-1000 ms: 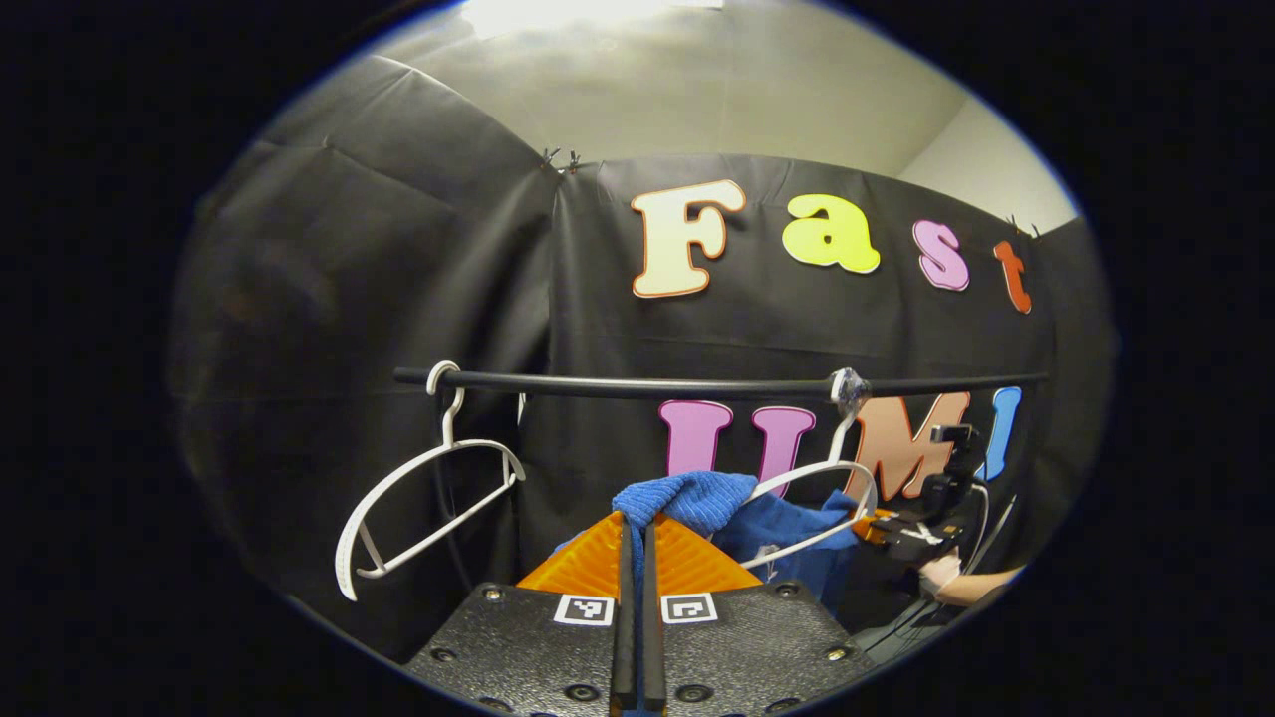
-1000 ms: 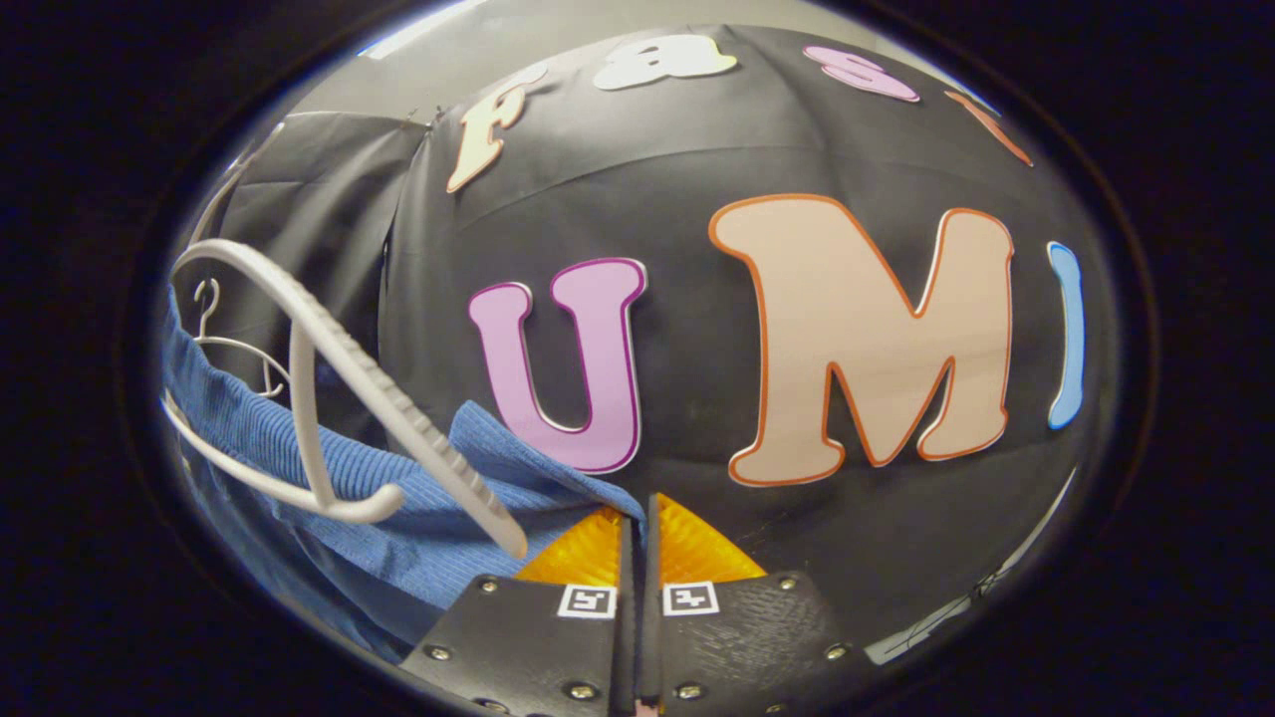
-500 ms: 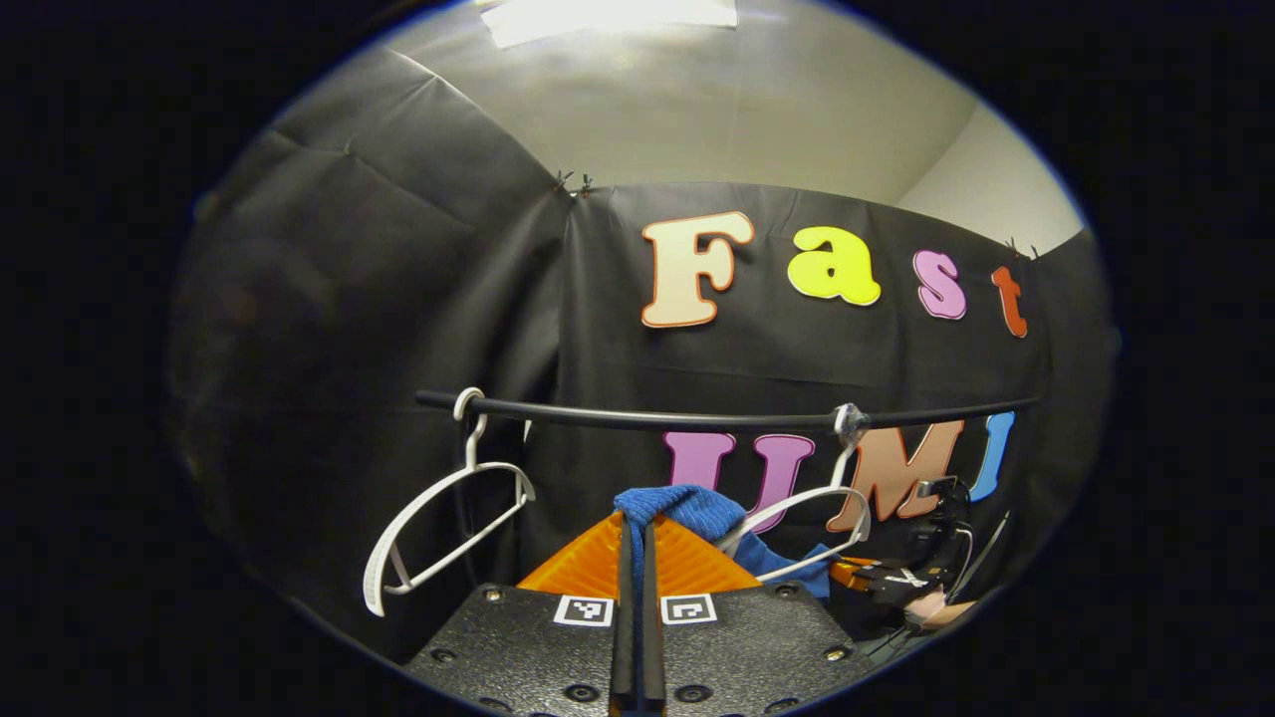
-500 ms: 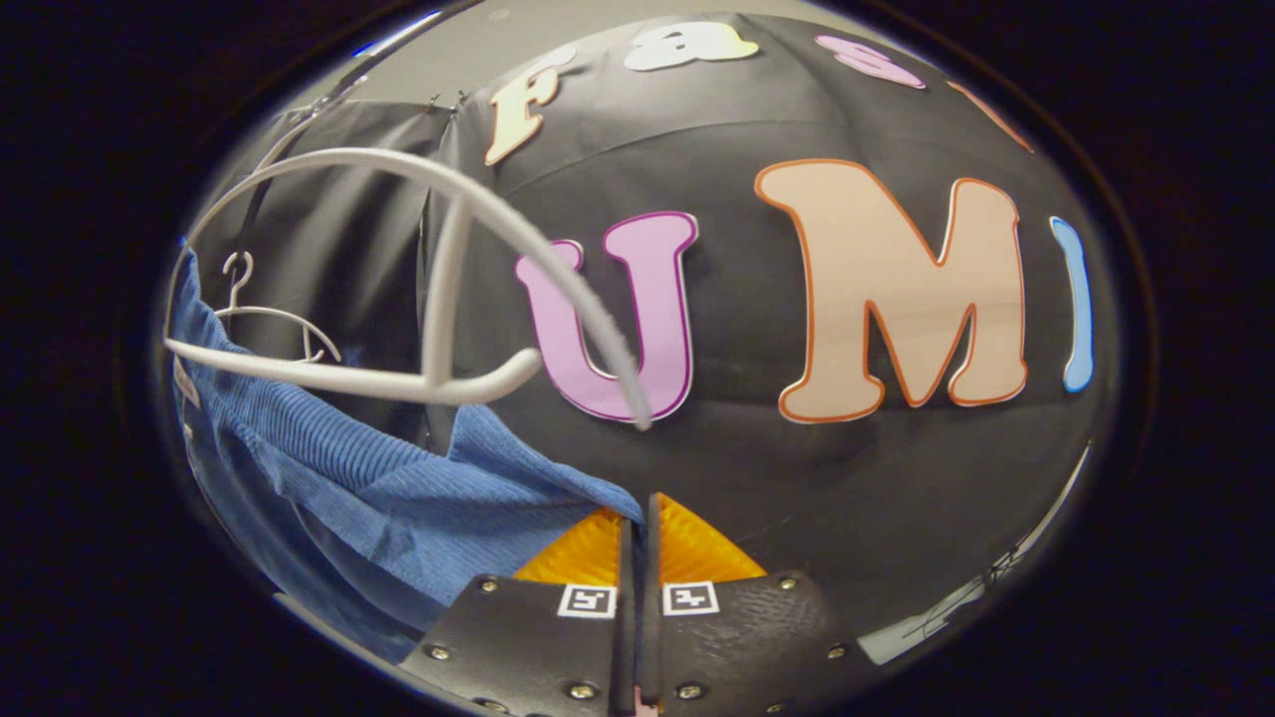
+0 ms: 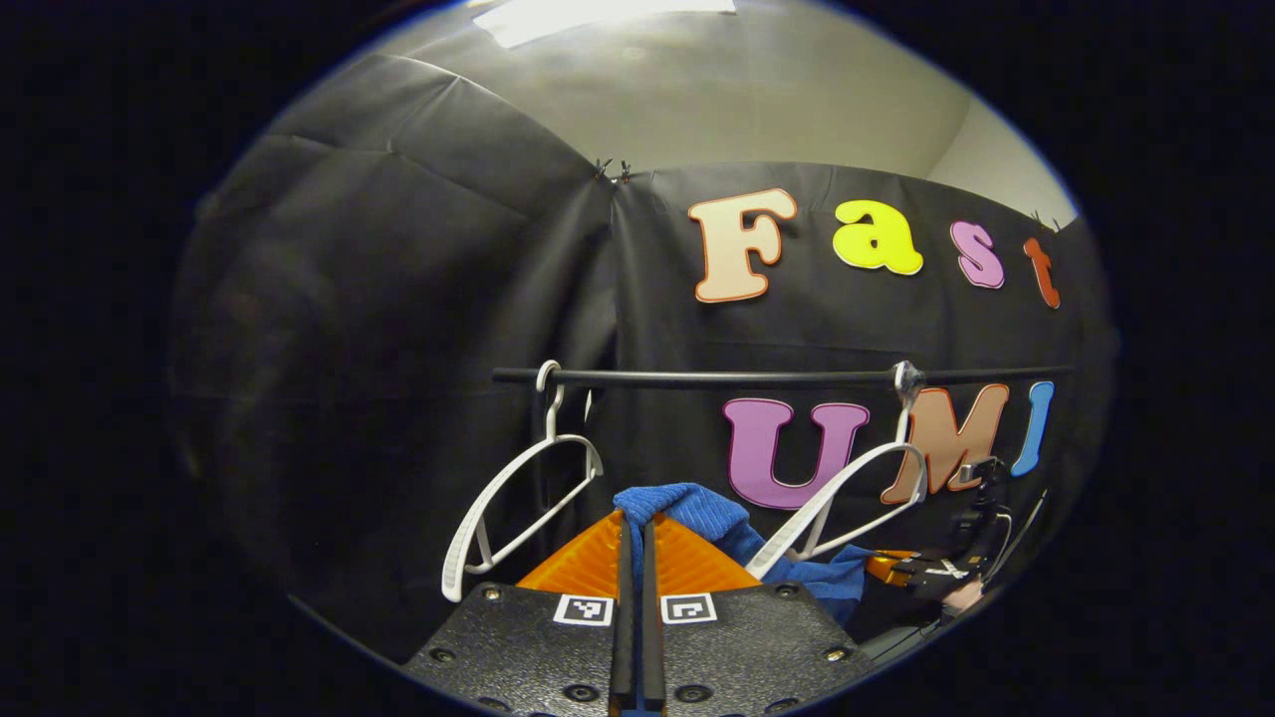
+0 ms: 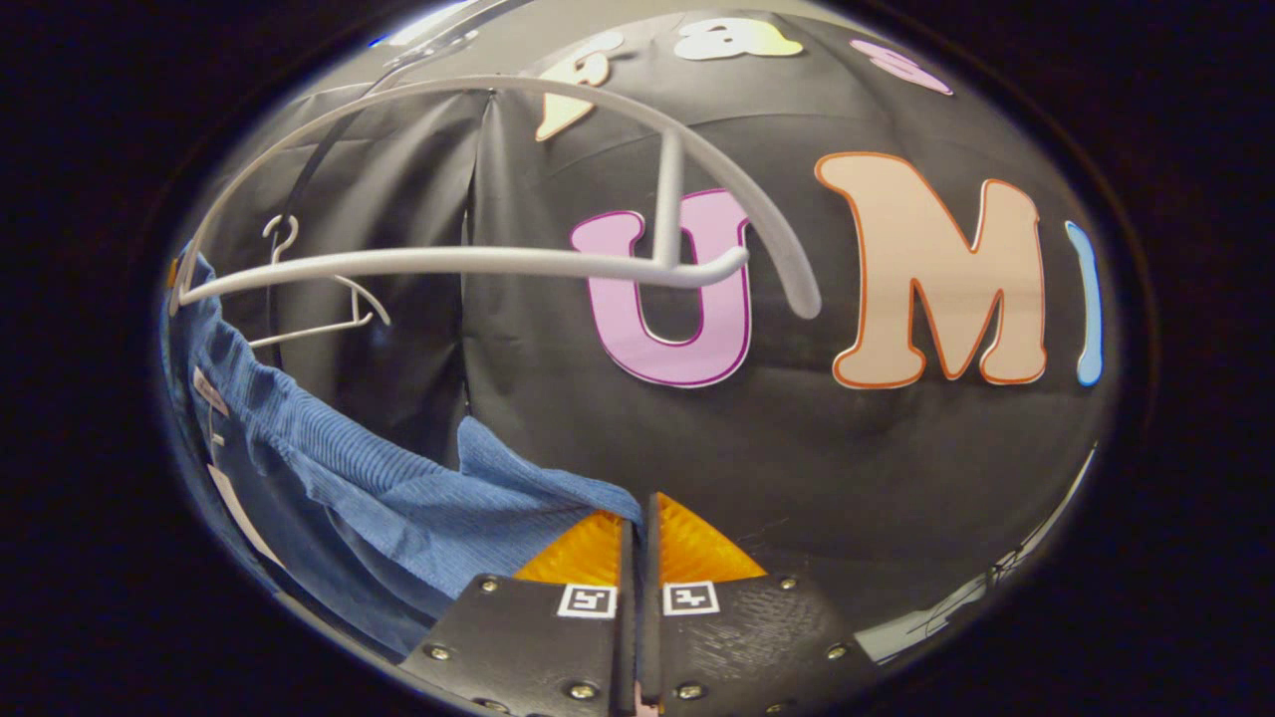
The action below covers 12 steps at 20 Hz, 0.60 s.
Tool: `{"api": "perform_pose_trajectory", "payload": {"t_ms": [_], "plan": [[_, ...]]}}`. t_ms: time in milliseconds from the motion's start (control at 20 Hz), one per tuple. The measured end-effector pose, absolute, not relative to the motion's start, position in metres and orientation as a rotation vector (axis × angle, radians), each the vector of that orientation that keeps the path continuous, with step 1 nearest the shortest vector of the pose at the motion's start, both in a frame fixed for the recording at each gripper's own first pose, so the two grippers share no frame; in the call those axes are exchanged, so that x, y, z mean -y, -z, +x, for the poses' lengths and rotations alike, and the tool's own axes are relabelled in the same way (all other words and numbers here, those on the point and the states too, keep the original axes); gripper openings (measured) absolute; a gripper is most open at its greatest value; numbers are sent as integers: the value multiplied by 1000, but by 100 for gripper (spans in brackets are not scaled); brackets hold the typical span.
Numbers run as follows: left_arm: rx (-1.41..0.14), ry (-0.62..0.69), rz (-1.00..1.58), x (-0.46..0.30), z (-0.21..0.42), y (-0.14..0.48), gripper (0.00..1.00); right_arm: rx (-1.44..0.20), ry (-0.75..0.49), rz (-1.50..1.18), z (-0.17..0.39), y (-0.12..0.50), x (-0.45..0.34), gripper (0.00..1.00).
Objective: Grasp the clothes on the hanger with both hands and then place them into the laundry hamper below.
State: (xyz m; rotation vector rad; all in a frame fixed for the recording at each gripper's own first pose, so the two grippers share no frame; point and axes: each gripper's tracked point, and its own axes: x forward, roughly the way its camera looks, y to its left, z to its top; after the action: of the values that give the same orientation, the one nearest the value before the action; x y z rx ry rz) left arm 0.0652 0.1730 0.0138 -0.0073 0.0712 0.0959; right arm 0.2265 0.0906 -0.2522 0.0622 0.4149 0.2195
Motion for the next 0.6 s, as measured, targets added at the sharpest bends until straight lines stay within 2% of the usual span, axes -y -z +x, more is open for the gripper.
{"api": "perform_pose_trajectory", "payload": {"t_ms": [300,600], "plan": [[-165,-112,12,-179,47,34,2,-451,-218,43,197,262,-89,3],[-248,-44,59,-154,32,78,4,-478,-215,-27,164,270,-75,3]]}}
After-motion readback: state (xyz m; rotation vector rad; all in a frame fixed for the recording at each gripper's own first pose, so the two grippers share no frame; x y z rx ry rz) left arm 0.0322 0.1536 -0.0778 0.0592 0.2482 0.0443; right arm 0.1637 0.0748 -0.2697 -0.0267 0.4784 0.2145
